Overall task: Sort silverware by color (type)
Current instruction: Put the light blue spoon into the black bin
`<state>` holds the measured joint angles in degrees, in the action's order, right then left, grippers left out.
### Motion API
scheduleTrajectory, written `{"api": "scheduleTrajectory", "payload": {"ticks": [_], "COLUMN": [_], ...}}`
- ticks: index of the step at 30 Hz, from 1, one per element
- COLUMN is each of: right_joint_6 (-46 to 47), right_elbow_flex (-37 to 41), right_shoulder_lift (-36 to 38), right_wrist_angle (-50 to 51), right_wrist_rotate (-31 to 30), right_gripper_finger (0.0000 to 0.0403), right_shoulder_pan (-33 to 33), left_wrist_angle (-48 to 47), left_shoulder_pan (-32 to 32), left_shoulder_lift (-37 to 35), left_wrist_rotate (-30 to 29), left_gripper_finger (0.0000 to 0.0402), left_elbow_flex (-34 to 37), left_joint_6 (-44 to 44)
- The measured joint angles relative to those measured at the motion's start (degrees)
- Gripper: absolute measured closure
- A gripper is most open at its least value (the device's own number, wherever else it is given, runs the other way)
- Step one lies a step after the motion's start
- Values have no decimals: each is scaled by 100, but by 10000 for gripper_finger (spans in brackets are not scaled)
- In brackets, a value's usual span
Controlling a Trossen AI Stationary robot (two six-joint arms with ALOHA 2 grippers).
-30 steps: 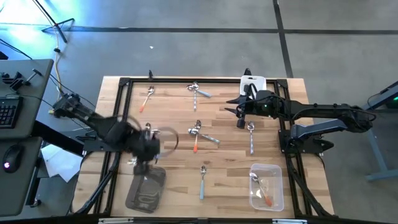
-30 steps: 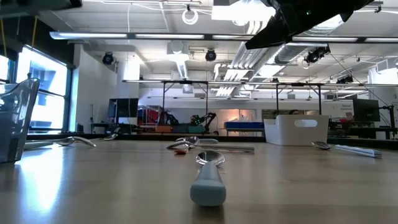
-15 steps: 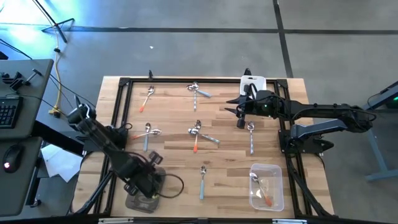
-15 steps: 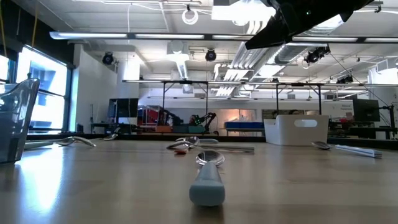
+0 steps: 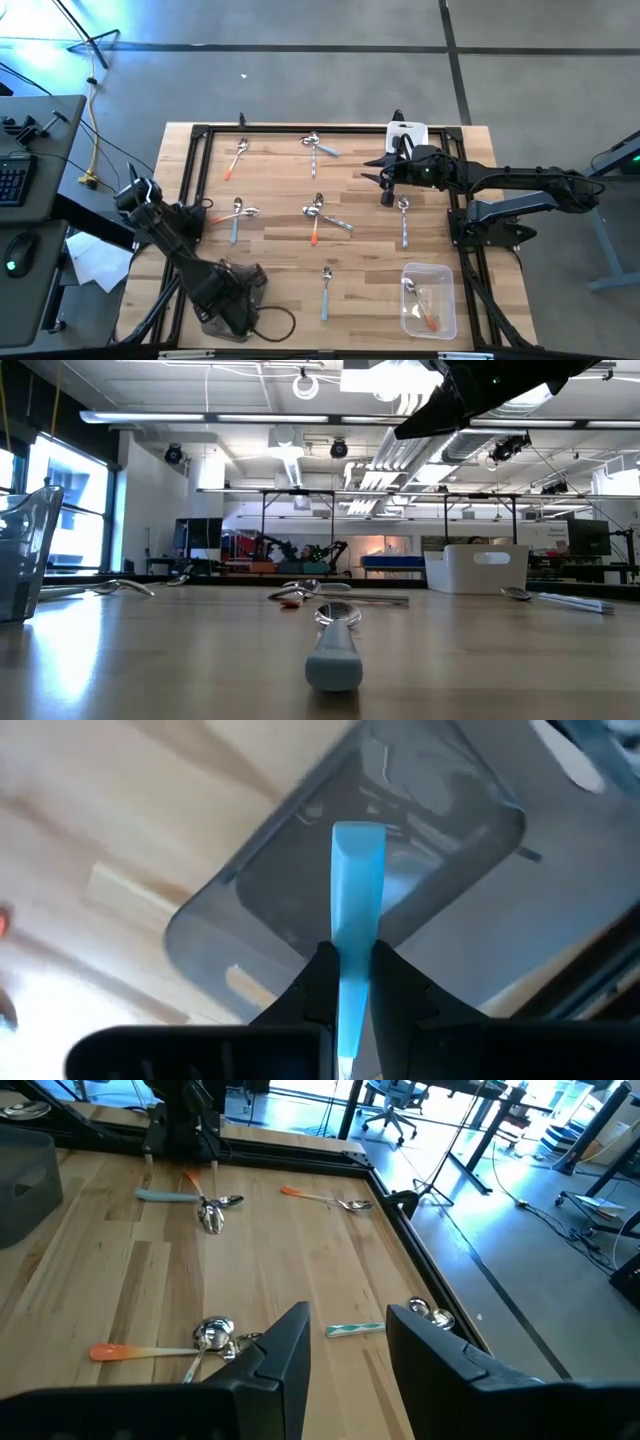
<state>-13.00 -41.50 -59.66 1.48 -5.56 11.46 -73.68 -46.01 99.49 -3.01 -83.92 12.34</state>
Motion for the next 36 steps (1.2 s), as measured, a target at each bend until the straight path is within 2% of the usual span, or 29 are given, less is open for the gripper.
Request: {"api": "scheduleTrajectory", "payload": {"ticks": [8, 14, 23, 36], "right_joint_6": [114, 253, 240, 137], "right_elbow_flex": [0, 0, 0, 0], "right_shoulder_lift": [0, 0, 0, 0], "right_wrist_angle": [25, 90, 86, 62], "right_wrist_rotate": [11, 14, 11, -68], "right_gripper_finger": [284, 284, 284, 284], "right_shoulder_pan": [0, -15, -376, -450], "left_wrist_angle": [255, 563, 1191, 1650], "left_shoulder_pan": [-475, -652, -699, -685], "left_shoulder_lift": [337, 603, 673, 662], "left_wrist_rotate": [-12, -347, -417, -215], "left_gripper_finger": [384, 383, 383, 383], "left_elbow_flex": [64, 101, 444, 1253], "left_joint_6": [818, 731, 418, 426]}}
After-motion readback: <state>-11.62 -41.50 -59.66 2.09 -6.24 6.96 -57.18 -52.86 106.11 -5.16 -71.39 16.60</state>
